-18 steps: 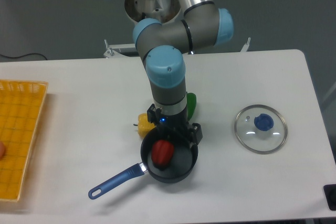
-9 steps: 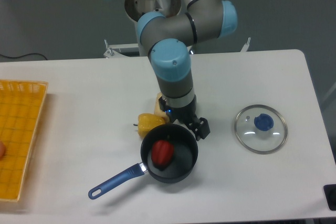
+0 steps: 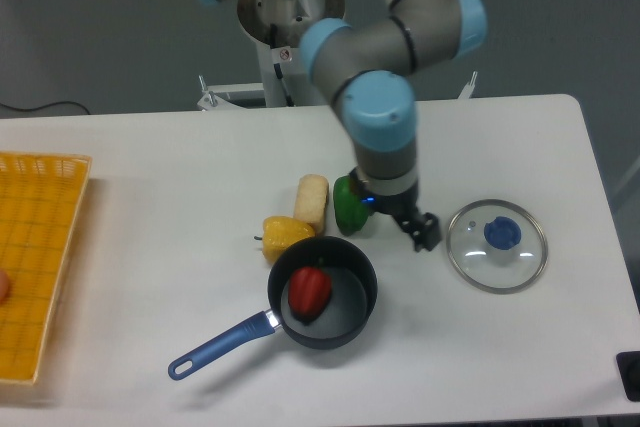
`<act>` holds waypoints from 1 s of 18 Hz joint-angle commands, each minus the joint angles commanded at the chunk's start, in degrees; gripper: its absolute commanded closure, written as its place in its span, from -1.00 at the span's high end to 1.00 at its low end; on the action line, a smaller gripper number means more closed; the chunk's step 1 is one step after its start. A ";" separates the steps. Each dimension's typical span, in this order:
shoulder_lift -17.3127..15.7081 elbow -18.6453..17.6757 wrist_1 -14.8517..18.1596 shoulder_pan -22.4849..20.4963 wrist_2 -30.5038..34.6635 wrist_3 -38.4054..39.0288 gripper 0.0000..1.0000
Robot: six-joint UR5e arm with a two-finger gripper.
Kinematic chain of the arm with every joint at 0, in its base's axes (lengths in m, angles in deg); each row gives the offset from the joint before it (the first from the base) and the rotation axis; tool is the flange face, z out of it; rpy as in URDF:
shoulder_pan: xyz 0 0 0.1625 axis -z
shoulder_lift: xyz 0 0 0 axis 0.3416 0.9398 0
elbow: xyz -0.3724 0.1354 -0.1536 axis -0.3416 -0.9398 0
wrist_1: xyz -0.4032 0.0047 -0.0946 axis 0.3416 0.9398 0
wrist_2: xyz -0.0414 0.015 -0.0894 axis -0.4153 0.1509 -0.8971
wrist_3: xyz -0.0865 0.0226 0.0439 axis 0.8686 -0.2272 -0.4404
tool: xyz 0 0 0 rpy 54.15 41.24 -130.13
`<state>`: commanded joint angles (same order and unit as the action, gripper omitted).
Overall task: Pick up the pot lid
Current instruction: 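Move the gripper over the glass lid's blue knob and lower, then close the gripper around the blue knob of the glass lid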
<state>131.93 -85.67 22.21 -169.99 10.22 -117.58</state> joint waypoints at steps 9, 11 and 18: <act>2.55 0.35 -0.17 -8.01 0.00 -14.85 1.00; 3.08 0.88 -0.09 -8.10 0.00 -16.08 1.00; 4.31 1.75 -0.53 -8.10 0.44 -22.32 1.00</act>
<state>136.24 -83.92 21.69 -178.09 10.66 -139.89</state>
